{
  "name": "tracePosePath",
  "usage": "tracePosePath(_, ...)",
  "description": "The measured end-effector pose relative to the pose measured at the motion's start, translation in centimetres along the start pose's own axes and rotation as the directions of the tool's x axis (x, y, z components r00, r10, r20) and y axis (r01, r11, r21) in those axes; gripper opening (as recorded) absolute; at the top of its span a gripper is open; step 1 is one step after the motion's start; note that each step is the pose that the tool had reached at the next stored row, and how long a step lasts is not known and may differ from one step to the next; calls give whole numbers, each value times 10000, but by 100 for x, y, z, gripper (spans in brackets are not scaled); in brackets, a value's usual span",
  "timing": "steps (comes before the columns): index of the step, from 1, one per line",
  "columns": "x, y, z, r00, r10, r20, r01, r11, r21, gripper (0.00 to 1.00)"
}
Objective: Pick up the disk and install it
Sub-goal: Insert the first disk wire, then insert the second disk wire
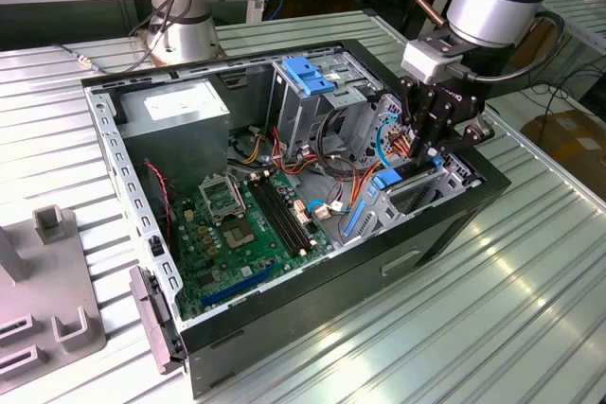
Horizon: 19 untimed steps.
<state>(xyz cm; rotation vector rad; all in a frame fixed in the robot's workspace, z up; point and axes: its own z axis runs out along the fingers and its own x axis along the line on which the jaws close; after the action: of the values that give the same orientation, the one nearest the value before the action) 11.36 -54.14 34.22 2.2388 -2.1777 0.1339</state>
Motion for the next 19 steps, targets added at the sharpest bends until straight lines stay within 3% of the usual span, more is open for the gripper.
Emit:
tracePosePath(4,5,-3,-62,10000,0,-2,0,10000,-1,24)
tracePosePath(8,5,-3,-66,10000,0,-1,0,10000,0,22)
tracePosePath(10,5,-3,-67,10000,0,-2,0,10000,0,11)
tracePosePath(19,5,-3,-71,10000,0,-3,0,10000,0,11)
